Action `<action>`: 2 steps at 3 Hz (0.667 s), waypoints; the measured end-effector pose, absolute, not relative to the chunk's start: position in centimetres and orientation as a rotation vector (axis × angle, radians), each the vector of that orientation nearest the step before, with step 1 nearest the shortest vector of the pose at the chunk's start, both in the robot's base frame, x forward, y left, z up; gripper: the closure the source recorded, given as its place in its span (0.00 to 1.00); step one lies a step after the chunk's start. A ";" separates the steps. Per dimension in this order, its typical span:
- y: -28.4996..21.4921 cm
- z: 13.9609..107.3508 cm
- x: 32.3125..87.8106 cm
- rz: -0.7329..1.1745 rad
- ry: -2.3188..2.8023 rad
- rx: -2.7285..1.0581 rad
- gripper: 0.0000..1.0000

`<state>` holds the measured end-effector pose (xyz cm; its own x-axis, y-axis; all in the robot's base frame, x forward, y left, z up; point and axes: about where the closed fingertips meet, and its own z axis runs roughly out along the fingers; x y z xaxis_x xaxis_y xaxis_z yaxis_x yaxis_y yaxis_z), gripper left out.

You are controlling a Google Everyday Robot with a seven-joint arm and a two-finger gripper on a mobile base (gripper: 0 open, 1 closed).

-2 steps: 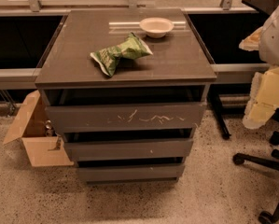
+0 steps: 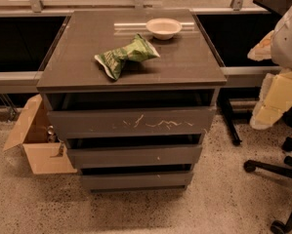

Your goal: Open top drawer

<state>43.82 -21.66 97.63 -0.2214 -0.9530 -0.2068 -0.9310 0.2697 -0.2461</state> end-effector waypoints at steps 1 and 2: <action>-21.7 97.6 43.8 -0.099 2.231 -1.724 0.00; -21.7 97.6 43.8 -0.099 2.231 -1.725 0.00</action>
Offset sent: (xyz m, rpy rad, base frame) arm 0.0000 0.0000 0.0000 0.0000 0.0000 0.0000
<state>43.82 -21.65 97.62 -0.2210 -0.9531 -0.2068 -0.9311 0.2693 -0.2460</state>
